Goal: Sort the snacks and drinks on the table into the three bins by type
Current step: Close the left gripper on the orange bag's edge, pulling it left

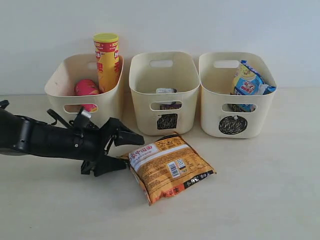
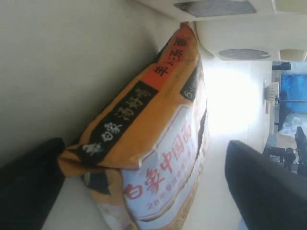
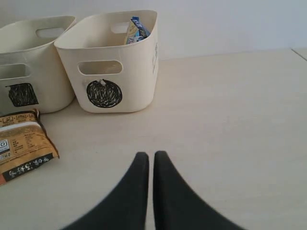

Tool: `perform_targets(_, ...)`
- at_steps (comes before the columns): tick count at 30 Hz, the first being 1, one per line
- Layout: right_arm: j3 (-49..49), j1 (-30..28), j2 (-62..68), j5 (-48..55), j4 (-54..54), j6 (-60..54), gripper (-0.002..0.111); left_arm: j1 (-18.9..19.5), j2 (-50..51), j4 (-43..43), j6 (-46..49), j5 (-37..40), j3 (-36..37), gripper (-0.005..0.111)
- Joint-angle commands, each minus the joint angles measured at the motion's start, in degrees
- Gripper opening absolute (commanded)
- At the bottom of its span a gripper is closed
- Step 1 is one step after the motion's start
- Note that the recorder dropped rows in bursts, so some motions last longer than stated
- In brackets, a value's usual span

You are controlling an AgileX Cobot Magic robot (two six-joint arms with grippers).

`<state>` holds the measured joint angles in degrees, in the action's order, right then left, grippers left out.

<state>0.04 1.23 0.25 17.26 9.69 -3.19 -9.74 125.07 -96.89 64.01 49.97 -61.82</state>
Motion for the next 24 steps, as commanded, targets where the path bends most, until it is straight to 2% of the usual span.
perform_targets(1, -0.04, -0.05, -0.25, -0.75, -0.06, -0.07, 0.0, -1.32, 1.81, 1.18, -0.13, -5.72, -0.13, 0.074)
perform_targets(6, -0.04, -0.05, -0.25, -0.75, -0.06, -0.07, 0.0, -3.62, 2.37, 0.31, -1.0, -9.58, -0.13, 0.051)
perform_targets(9, -0.04, -0.05, -0.25, -0.75, -0.06, -0.07, 0.0, -3.38, 2.37, 0.53, -2.48, -9.82, -0.13, 0.024)
perform_targets(12, -0.04, -0.05, -0.25, -0.75, -0.06, -0.07, 0.0, -3.38, 2.37, 0.66, -2.72, -9.48, -0.13, 0.011)
perform_targets(15, -0.04, -0.05, -0.25, -0.75, -0.06, -0.07, 0.0, -3.38, 2.11, 0.93, -2.72, -8.98, -0.13, 0.004)
perform_targets(19, -0.04, -0.05, -0.25, -0.75, -0.06, -0.07, 0.0, -2.69, 0.39, 4.21, -3.28, -9.27, -0.13, 0.004)
perform_targets(24, -0.04, -0.05, -0.25, -0.75, -0.06, -0.07, 0.0, 0.33, -2.42, 12.24, -7.79, -9.27, -0.02, 0.004)
